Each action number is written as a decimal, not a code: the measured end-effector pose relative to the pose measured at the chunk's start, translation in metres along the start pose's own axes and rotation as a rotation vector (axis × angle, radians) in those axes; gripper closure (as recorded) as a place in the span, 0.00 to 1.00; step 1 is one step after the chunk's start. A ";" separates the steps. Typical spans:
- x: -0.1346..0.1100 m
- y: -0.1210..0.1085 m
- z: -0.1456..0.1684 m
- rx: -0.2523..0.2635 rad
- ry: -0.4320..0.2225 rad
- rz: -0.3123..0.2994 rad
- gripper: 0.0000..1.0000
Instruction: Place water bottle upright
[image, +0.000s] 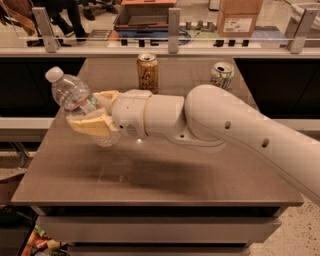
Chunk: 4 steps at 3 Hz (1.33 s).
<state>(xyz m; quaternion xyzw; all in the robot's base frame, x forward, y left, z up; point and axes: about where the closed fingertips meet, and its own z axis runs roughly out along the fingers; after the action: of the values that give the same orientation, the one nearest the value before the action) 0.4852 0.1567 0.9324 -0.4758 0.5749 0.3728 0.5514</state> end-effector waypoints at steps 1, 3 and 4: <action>0.004 0.000 0.003 0.012 -0.057 0.025 1.00; 0.019 -0.005 0.005 0.062 -0.110 0.071 1.00; 0.031 -0.010 0.007 0.095 -0.108 0.099 1.00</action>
Offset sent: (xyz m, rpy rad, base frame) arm 0.0110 0.0001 -0.0206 0.1704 0.0253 -0.0365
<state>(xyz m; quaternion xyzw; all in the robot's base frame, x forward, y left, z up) 0.4992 0.1567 0.9019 -0.3995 0.5840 0.3971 0.5845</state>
